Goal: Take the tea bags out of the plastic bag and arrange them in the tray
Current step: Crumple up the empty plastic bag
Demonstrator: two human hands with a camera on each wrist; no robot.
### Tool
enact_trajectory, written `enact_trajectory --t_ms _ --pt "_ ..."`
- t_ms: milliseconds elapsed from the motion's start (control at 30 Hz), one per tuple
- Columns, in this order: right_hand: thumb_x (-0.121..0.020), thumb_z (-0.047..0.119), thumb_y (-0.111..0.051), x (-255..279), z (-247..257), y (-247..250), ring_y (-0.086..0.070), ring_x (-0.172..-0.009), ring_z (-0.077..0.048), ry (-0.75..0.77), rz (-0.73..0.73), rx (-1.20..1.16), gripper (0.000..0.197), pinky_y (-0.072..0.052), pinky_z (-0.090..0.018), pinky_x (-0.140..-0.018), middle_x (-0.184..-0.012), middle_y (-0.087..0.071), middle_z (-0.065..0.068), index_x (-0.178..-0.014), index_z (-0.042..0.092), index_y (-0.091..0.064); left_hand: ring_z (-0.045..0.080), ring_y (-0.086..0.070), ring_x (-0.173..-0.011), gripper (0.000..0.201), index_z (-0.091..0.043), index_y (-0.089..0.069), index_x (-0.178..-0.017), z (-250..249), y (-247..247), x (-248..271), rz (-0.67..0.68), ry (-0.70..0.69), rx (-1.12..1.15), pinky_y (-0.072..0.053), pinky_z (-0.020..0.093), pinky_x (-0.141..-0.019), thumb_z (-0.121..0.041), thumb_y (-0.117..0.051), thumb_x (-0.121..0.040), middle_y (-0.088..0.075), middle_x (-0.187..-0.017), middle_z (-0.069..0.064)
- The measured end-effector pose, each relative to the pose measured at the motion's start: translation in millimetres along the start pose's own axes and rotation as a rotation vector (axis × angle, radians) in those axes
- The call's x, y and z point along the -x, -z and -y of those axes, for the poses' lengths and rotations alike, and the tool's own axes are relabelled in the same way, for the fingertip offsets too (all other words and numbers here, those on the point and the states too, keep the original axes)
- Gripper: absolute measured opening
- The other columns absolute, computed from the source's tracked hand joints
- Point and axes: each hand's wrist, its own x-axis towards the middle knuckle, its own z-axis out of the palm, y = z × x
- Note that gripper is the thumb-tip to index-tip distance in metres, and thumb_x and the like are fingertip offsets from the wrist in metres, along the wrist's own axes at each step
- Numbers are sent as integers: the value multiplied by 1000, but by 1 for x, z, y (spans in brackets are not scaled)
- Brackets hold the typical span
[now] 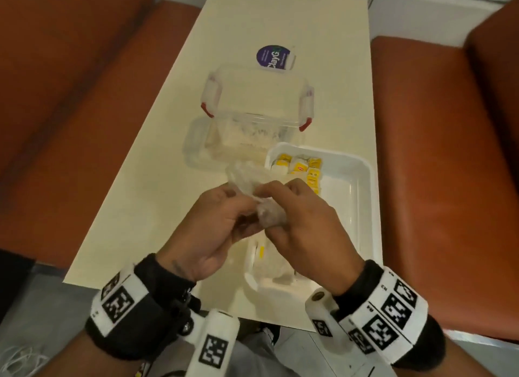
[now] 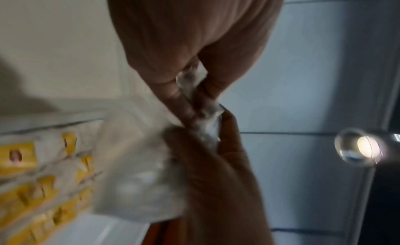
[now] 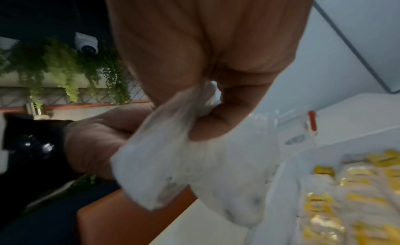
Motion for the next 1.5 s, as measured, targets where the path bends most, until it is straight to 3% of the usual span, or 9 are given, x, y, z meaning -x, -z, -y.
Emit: enact_trajectory --t_ms 133,233,400,500,700,1100,1267,1400,1500 --pt "-84 25 -58 26 -21 32 -56 -77 -7 -163 -107 -136 20 -49 -29 -71 -87 -55 10 -95 33 -73 14 -60 -118 46 -30 -60 -124 17 -18 13 106 -398 -355 -50 34 -95 -52 -65 -85 -62 -129 0" --pt "-87 24 -61 52 -21 43 -55 -78 0 -182 -127 -104 17 -42 -15 -67 -87 -54 16 -94 32 -74 22 -63 -118 71 -22 -57 -132 36 -58 21 305 -89 106 -53 36 -92 -73 -54 -83 -62 -134 9" --pt "-75 33 -52 96 -22 32 -53 -94 -13 -190 -191 324 32 -36 -27 -65 -106 -58 15 -102 40 -66 25 -74 -86 50 -5 -73 -106 61 -117 18 221 407 457 -54 36 -79 -45 -44 -100 -74 -102 15" --pt "-76 38 -52 125 -37 32 -39 -133 -3 -323 -376 -342 52 -38 -30 -104 -142 -44 19 -128 47 -53 24 -71 -79 20 -9 -67 -107 71 -146 16 181 260 446 -57 31 -64 -15 -52 -95 -69 -94 13" --pt "-93 13 -40 168 -58 43 -70 -86 -17 -591 -653 -1670 30 -56 -30 -70 -89 -71 -9 -103 6 -68 7 -50 -114 46 -35 -61 -115 110 -187 39 458 -319 -745 -37 29 -102 -58 -31 -88 -59 -113 -19" --pt "-73 20 -64 259 -131 53 -61 -68 -19 -864 -682 -1919 30 -47 -25 -48 -83 -60 -10 -101 10 -61 -3 -50 -93 47 -35 -50 -128 157 -220 46 896 -710 -1274 -40 5 -80 -44 -61 -83 -48 -123 -14" --pt "-91 44 -47 284 -158 30 -64 -63 -21 -964 -813 -2171 41 -51 -28 -44 -86 -64 -10 -112 11 -58 18 -65 -92 26 -20 -72 -97 211 -240 47 938 -955 -1496 -41 33 -81 -27 -51 -82 -73 -95 -5" --pt "-96 58 -49 302 -182 -18 -66 -104 -31 -1105 -793 -2027 65 -51 -39 -82 -115 -66 -22 -122 0 -62 19 -58 -102 14 -27 -68 -85 247 -251 46 995 -854 -1726 -33 39 -83 -36 -57 -84 -71 -87 -13" --pt "-101 58 -38 314 -203 -45 -70 -78 -30 -1250 -711 -1542 67 -50 -32 -59 -87 -73 -24 -91 1 -71 21 -52 -118 29 -30 -64 -105 264 -248 37 1141 -602 -1771 -32 40 -94 -45 -60 -80 -69 -112 -16"
